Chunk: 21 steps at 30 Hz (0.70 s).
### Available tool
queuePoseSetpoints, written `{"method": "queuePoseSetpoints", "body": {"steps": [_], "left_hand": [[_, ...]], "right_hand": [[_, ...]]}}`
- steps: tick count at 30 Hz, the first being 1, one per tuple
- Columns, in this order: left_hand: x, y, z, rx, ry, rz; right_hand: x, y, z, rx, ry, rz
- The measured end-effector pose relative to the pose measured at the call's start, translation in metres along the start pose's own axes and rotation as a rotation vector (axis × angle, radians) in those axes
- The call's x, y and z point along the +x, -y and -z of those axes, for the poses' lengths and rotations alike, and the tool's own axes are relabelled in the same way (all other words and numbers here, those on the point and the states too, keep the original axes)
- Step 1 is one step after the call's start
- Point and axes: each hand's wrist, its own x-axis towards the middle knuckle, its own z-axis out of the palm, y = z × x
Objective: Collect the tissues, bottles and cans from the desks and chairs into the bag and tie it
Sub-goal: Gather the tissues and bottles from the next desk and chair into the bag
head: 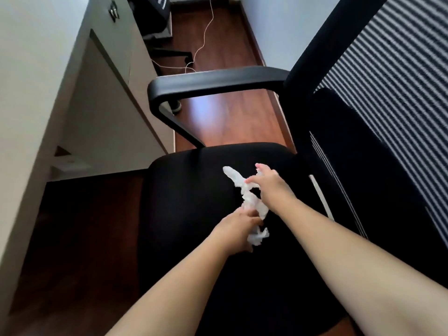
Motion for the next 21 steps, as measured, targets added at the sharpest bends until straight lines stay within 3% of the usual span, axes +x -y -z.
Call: {"method": "queuePoseSetpoints", "body": {"steps": [2, 6, 11, 21], "left_hand": [[-0.001, 0.004, -0.002, -0.104, -0.022, 0.048], [-0.013, 0.004, 0.007, -0.142, -0.078, 0.144], [-0.049, -0.010, 0.055, -0.132, -0.170, 0.199], [-0.231, -0.074, 0.244, -0.104, -0.542, 0.284]], "right_hand": [[0.004, -0.002, -0.002, -0.042, -0.025, -0.024], [-0.006, -0.002, 0.008, 0.208, -0.089, -0.173], [-0.040, 0.011, 0.066, 0.269, -0.107, -0.292], [-0.160, 0.136, 0.267, 0.221, -0.325, 0.105]]}}
